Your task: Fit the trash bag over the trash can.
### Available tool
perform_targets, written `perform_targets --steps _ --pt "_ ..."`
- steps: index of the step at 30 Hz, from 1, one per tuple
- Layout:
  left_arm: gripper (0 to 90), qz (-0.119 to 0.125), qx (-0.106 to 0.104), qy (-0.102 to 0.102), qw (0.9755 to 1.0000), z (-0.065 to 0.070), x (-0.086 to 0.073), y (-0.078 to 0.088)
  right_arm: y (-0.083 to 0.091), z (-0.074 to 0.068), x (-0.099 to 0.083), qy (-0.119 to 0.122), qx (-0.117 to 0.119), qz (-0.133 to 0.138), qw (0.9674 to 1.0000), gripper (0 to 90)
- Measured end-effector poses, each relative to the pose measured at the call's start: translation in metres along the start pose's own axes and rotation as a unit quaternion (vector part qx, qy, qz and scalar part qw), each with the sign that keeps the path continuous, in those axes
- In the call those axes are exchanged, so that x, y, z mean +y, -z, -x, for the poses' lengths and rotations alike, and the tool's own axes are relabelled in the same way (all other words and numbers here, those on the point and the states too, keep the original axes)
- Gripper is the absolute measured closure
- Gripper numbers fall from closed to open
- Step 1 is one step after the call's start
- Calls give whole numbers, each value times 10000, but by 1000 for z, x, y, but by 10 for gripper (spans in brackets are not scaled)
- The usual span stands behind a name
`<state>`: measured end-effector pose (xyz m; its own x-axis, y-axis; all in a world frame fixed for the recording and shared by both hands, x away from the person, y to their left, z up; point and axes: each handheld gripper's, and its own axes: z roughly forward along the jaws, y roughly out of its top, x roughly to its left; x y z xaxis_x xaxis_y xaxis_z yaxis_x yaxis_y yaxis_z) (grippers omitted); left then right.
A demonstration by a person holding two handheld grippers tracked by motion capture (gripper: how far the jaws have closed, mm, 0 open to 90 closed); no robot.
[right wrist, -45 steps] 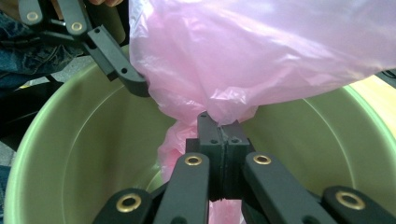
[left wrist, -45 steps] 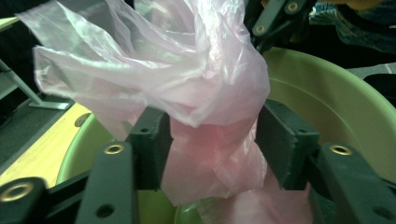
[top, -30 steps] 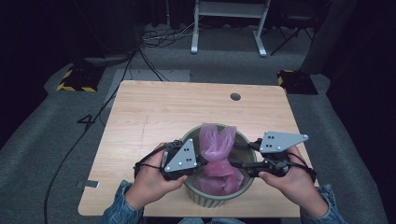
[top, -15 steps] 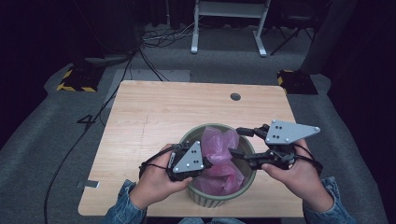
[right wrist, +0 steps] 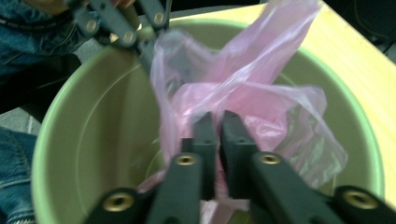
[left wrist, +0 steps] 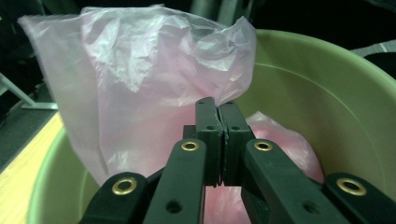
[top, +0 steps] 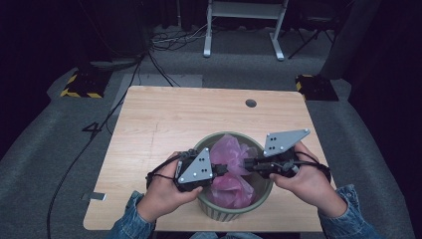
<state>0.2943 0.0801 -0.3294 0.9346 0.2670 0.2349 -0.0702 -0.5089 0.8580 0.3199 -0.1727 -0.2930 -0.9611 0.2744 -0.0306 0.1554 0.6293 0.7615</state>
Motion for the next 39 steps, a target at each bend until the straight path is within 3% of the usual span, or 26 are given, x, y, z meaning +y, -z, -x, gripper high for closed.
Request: perform_targets --steps 7,17,26,30,36,37,38,39 --pt "898 36 167 46 9998 -2 -3 8 13 0 -2 -88 -248 200 9995 900" --pt "900 -159 178 86 9997 -3 -13 14 28 15 -18 -544 -610 484 9955 900" --pt "900 -152 225 153 9995 -1 -19 26 46 30 -29 -883 -971 810 9880 900" --pt "900 -169 192 167 9995 1 -21 28 53 35 -32 -948 -1253 899 9835 900" --pt "900 -201 43 246 9995 1 -25 27 59 43 -36 -1080 -1426 1038 9784 900" --pt "867 -144 59 331 9993 1 -25 27 59 43 -36 -1076 -1440 1036 9782 900" --pt "750 -74 145 357 9992 0 -26 27 60 42 -35 -1071 -1440 1048 9782 900" --pt "723 -77 224 369 9990 -1 -25 28 61 41 -34 -1047 -1424 1066 9785 900"
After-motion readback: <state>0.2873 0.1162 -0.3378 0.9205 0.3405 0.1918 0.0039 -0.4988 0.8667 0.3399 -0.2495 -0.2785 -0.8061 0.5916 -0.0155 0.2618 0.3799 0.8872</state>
